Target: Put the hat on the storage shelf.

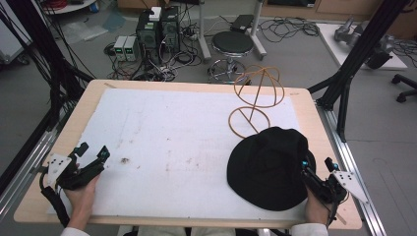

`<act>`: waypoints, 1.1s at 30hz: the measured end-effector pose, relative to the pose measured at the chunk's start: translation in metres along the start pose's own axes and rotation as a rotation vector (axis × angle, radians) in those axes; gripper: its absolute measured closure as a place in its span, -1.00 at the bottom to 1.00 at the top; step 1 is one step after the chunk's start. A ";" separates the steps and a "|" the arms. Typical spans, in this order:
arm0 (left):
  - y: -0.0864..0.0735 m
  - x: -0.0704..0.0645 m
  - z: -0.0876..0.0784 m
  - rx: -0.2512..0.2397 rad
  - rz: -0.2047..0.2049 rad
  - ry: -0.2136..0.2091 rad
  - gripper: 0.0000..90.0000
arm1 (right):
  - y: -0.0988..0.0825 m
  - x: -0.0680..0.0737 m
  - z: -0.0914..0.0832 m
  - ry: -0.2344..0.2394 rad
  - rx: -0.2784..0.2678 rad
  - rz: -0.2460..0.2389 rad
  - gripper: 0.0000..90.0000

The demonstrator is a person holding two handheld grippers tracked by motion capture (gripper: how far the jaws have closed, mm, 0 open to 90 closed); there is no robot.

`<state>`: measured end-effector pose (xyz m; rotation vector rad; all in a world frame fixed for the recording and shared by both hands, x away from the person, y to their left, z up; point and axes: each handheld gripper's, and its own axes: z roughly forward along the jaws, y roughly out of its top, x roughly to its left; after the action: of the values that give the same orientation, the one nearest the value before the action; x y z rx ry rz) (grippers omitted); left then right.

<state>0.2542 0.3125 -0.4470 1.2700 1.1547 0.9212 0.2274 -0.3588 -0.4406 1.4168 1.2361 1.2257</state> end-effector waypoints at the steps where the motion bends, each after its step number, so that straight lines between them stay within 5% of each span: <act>1: 0.000 0.000 0.000 -0.003 0.000 -0.001 -0.43 | 0.000 0.000 0.000 0.000 0.000 0.001 -0.51; 23: 0.000 -0.001 0.002 0.001 -0.002 -0.010 -0.42 | 0.000 -0.001 -0.001 0.004 0.006 0.028 -0.51; 33: 0.000 0.001 0.001 -0.002 -0.010 -0.005 -0.42 | 0.002 0.003 -0.002 0.012 -0.001 0.000 -0.52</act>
<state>0.2555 0.3129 -0.4468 1.2633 1.1553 0.9108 0.2256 -0.3560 -0.4377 1.4103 1.2434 1.2362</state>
